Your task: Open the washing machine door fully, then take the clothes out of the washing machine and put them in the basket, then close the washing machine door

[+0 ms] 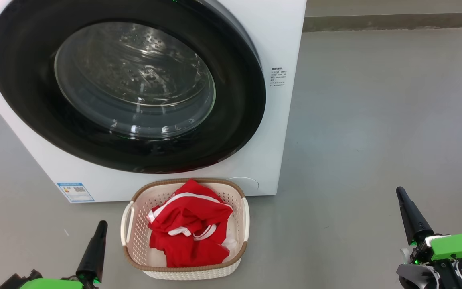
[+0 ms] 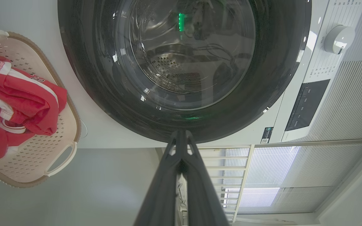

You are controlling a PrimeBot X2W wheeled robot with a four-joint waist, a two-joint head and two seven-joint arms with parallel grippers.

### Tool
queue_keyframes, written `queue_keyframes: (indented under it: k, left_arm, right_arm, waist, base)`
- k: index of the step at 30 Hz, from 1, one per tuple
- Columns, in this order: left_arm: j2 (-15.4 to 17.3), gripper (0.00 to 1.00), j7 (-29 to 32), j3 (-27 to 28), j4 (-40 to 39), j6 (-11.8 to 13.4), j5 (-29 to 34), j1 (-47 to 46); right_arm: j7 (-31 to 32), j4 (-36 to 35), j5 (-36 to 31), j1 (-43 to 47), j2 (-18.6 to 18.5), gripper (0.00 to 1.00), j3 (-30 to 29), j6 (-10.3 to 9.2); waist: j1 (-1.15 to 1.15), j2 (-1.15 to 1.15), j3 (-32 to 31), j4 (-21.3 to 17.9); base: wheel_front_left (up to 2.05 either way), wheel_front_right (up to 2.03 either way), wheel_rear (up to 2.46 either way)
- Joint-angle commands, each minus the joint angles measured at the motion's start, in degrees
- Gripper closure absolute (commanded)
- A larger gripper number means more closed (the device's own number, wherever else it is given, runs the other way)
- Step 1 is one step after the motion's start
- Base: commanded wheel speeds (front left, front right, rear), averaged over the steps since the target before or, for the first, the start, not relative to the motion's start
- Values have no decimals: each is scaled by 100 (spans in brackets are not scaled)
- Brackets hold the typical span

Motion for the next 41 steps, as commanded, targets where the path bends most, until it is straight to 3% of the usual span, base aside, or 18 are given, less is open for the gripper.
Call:
queue_keyframes:
  k: [1,41]
  left_arm:
    - [55,100,26,209,-129,-40,-37,-227]
    - [55,100,25,209,-129,-40,-38,-226]
  right_arm:
    - [36,-167,38,-243,-47,100,89,2]
    - [35,-167,39,-243,-47,100,91,2]
  waist:
    - [0,0,0,0]
    - [0,0,0,0]
  base:
    - [0,0,0]
    - [0,0,0]
